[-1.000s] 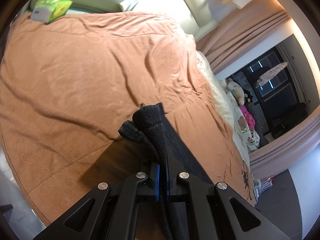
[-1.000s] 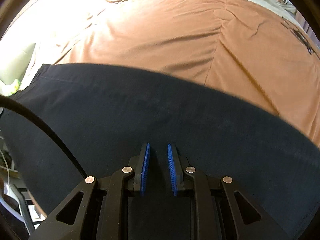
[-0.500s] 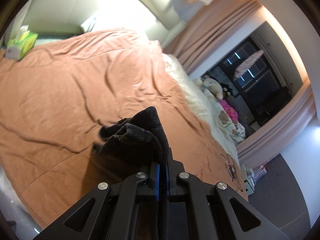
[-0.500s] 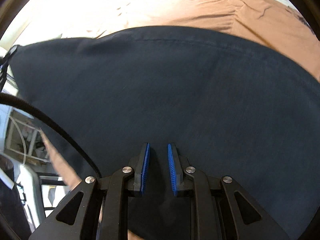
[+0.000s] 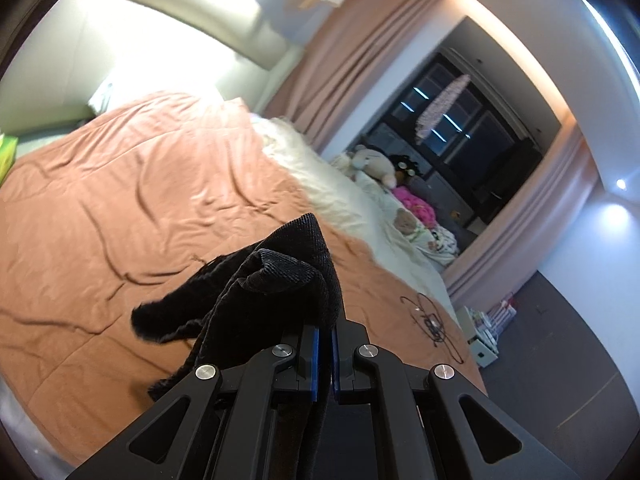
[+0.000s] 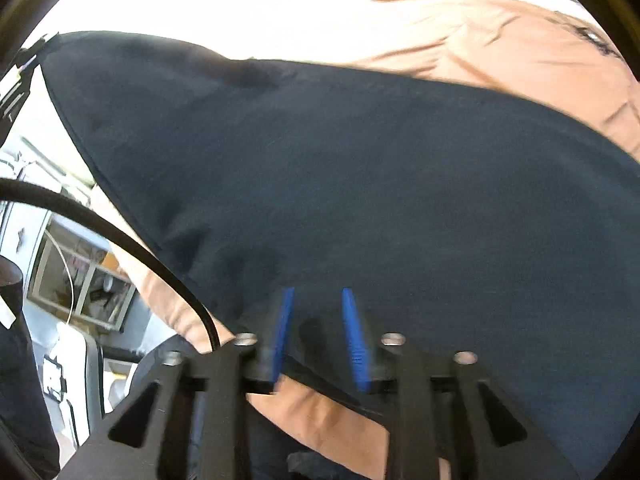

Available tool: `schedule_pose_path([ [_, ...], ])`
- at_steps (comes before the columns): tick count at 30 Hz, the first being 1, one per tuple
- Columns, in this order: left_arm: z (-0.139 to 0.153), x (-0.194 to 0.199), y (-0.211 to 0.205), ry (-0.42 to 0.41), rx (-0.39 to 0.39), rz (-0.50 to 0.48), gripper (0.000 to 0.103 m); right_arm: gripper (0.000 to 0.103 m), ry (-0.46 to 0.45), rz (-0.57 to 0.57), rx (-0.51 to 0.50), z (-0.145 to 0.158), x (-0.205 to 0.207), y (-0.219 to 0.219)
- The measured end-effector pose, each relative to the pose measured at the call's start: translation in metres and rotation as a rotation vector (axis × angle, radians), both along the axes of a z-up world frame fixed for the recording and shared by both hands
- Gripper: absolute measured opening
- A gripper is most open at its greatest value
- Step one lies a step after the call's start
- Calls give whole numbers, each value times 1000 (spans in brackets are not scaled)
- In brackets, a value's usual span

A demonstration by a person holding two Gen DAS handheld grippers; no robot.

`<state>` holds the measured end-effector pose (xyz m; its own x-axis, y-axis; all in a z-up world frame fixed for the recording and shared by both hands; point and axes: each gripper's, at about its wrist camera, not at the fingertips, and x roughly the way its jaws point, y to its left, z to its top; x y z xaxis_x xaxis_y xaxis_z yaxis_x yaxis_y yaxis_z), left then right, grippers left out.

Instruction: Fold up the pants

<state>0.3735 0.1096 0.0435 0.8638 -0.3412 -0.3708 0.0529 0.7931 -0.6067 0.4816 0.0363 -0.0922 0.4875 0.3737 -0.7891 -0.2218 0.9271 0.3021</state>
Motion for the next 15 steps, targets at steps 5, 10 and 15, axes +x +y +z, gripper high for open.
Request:
schedule_pose_path([
  [5, 24, -3, -33, -32, 35, -52, 4, 74, -87, -80, 26, 25, -28, -43],
  [10, 41, -7, -65, -50, 67, -100, 4, 78, -137, -143, 67, 41, -54, -87],
  [15, 56, -8, -105, -67, 99, -143, 4, 79, -176, -205, 122, 49, -81, -132],
])
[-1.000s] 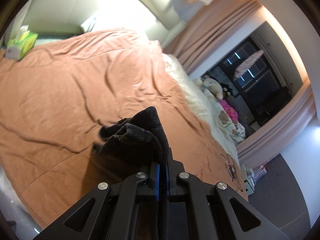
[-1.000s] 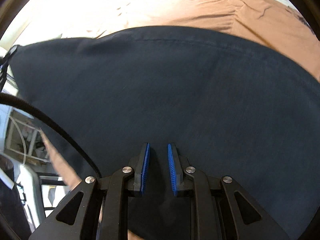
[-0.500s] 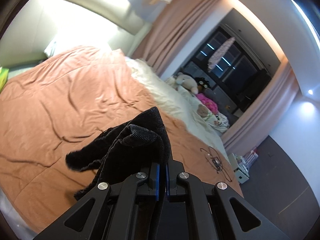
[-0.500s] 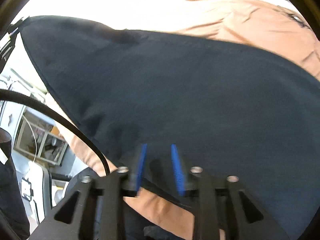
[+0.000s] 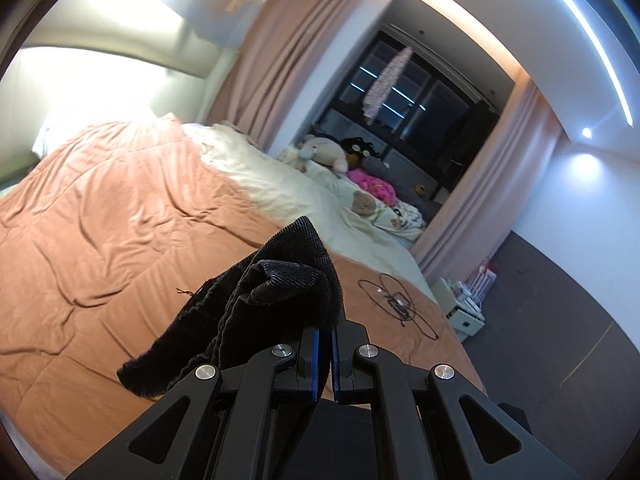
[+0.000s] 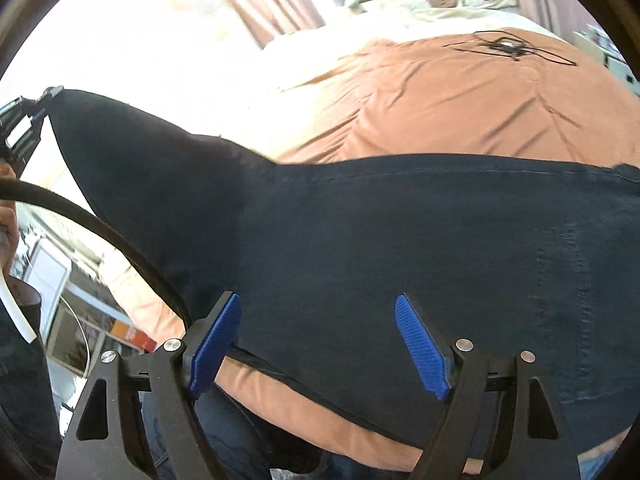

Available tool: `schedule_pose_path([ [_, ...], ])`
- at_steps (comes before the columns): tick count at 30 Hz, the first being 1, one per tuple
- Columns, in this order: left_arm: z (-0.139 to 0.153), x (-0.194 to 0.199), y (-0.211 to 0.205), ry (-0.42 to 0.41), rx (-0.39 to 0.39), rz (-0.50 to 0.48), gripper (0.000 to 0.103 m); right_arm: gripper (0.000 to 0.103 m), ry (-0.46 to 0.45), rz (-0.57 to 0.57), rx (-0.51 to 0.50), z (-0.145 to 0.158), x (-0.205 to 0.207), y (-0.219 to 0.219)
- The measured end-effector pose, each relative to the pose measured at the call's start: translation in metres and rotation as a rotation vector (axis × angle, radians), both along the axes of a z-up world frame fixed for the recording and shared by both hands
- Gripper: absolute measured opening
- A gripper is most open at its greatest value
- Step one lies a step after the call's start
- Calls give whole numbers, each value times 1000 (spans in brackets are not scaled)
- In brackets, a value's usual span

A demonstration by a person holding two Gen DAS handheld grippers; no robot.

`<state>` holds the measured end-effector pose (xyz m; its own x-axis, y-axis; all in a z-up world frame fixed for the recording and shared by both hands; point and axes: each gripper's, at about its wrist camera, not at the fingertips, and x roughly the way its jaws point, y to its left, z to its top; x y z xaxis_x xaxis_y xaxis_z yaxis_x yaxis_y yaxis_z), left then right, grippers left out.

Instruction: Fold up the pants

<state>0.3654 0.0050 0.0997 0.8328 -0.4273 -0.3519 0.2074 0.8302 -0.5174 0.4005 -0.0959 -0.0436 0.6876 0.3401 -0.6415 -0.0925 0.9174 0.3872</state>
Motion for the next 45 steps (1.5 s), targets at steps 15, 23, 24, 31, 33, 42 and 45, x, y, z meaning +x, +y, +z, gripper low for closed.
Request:
schedule_pose_path([
  [15, 18, 8, -142, 10, 86, -210, 4, 79, -55, -254, 156, 9, -96, -120],
  [23, -8, 14, -228, 81, 142, -323, 4, 79, -92, -393, 210, 3, -150, -174],
  [24, -13, 15, -240, 93, 149, -337, 4, 79, -93, -403, 213, 3, -157, -177],
  [31, -51, 12, -312, 156, 191, -442, 4, 79, -93, -479, 237, -2, -201, -195],
  [33, -63, 6, -330, 171, 197, -478, 4, 79, -92, -503, 246, -3, -212, -200],
  [42, -106, -22, -399, 242, 214, -602, 4, 79, -73, -559, 258, 1, -247, -211],
  [45, -110, -30, -421, 244, 225, -646, 4, 79, -66, -576, 260, 0, -256, -217],
])
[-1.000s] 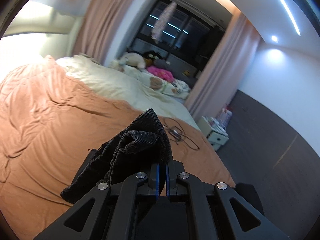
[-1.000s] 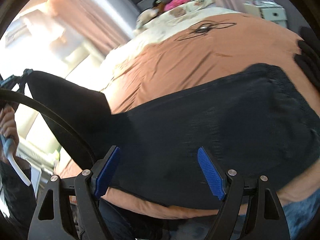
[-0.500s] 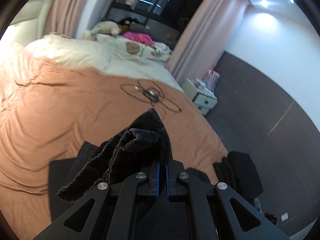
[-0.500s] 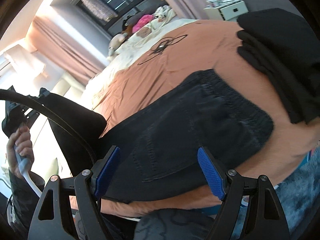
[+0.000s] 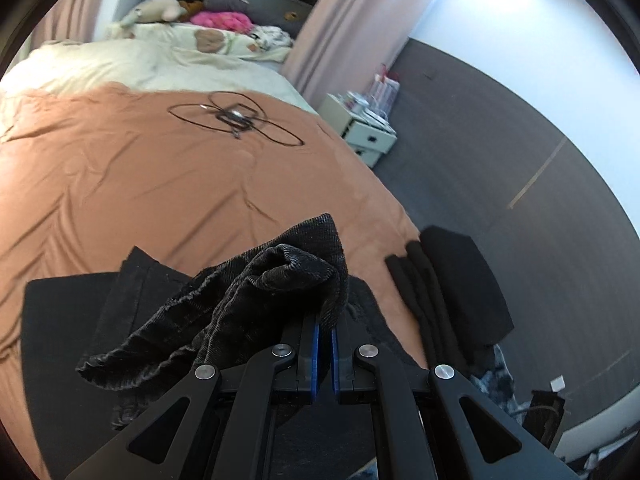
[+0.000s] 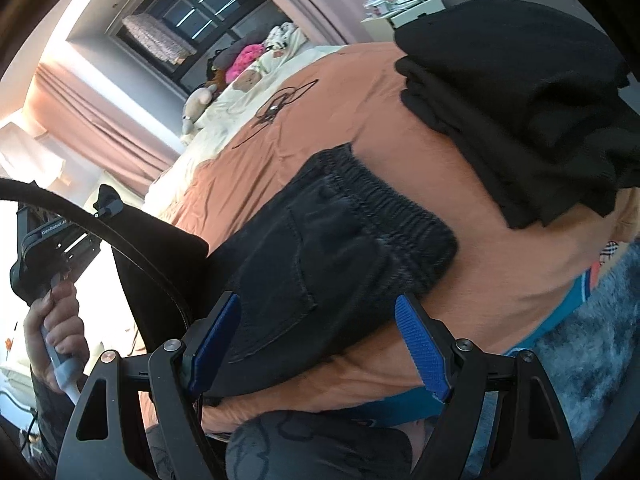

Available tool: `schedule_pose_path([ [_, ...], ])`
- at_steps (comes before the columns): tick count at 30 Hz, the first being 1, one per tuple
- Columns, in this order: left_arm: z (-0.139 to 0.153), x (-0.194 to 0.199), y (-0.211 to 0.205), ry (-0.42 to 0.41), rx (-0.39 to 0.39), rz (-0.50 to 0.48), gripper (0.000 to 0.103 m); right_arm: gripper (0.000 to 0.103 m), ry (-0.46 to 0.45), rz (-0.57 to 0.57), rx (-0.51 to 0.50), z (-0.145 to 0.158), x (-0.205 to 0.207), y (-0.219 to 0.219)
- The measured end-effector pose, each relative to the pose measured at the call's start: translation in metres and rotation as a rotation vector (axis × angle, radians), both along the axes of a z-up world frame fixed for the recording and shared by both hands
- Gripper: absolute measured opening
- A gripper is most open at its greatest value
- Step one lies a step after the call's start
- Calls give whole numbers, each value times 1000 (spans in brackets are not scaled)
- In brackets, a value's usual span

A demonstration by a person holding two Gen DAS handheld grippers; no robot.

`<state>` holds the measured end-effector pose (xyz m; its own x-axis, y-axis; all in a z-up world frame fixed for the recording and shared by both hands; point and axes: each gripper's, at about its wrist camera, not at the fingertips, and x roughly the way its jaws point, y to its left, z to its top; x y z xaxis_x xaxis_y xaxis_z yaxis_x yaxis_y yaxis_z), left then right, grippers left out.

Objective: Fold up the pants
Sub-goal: 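Lower the hem onto the waistband end and open the left tool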

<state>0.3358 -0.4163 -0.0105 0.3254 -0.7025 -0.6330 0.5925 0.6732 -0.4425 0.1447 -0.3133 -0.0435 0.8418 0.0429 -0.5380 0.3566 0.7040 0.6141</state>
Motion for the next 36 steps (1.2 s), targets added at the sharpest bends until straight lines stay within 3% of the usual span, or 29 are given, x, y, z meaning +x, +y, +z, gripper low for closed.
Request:
schedule_pose_path([
  [15, -34, -49, -82, 49, 48, -218, 5, 79, 10, -47, 9, 8, -36, -9],
  [18, -45, -61, -102, 83, 120, -273, 17, 79, 13, -54, 22, 6, -39, -11],
  [20, -49, -67, -105, 126, 104, -320, 36, 79, 17, -53, 19, 7, -40, -10],
  [22, -46, -73, -101, 108, 95, -337, 72, 79, 17, -49, 18, 8, -41, -11],
  [24, -37, -79, -90, 61, 82, -333, 82, 79, 15, -44, 14, 11, -40, -12],
  [29, -22, -70, -64, 21, 87, -299, 82, 79, 10, -19, 13, 12, -29, -9],
  [36, -17, -33, 2, -25, 148, -173, 82, 79, 29, 58, -47, 17, -4, 14],
])
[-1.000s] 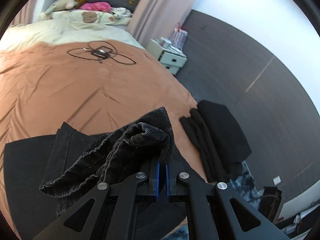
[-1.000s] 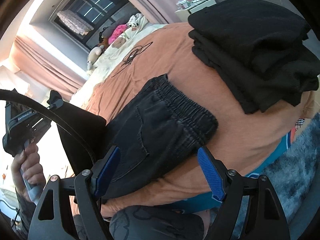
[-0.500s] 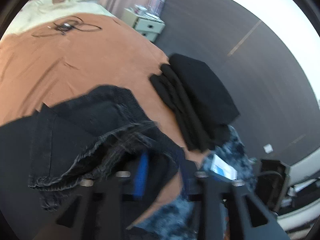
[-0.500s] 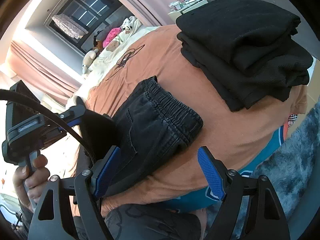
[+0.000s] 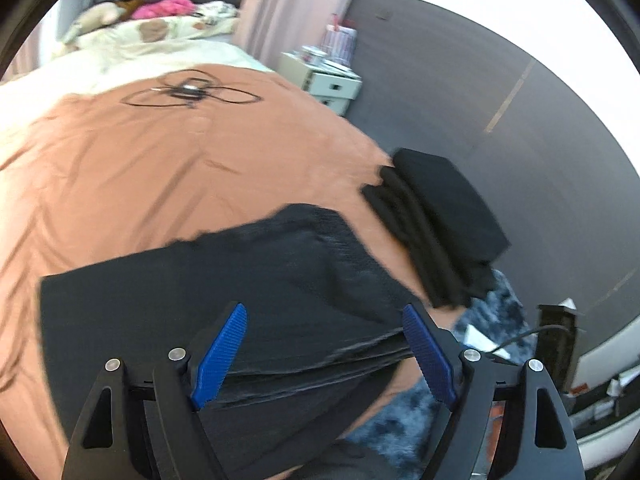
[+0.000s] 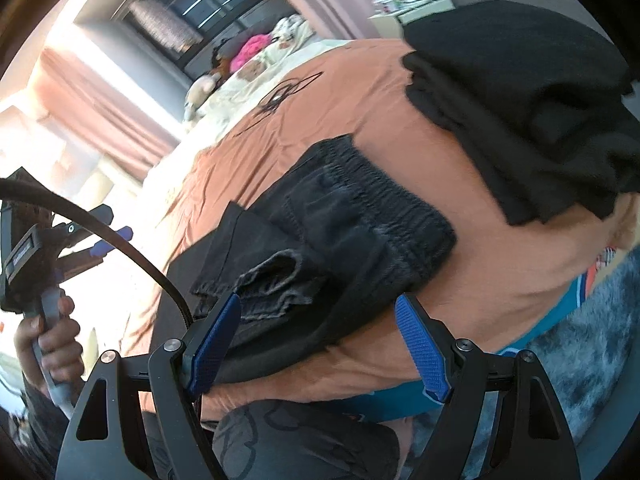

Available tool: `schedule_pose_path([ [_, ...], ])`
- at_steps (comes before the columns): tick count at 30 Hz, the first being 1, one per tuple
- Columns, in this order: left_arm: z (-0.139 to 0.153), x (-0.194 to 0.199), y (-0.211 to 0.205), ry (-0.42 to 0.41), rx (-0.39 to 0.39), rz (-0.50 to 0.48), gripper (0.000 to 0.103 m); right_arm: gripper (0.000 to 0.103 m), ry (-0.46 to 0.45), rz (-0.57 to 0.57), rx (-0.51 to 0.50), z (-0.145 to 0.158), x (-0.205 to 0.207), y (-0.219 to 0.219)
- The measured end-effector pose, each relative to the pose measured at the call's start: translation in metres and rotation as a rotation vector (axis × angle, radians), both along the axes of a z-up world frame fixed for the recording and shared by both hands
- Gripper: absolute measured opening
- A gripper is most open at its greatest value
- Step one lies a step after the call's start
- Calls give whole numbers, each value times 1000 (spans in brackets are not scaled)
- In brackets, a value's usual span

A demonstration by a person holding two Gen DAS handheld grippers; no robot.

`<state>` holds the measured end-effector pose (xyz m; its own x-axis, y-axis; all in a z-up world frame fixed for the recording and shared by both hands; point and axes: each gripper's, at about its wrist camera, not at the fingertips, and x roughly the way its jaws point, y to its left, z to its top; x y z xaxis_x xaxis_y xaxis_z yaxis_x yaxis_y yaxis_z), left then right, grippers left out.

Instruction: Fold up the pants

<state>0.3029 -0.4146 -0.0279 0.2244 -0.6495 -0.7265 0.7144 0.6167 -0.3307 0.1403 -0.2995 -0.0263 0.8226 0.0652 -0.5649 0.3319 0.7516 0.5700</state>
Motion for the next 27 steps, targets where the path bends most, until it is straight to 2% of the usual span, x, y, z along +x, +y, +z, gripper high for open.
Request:
schedule_pose_path([
  [9, 4, 41, 104, -39, 61, 161, 82, 79, 43, 105, -150, 18, 45, 35],
  [16, -10, 59, 182, -2, 86, 300, 82, 79, 104, 197, -291, 33, 82, 65],
  [27, -68, 64, 260, 82, 93, 429, 82, 78, 236, 356, -479, 30, 147, 117],
])
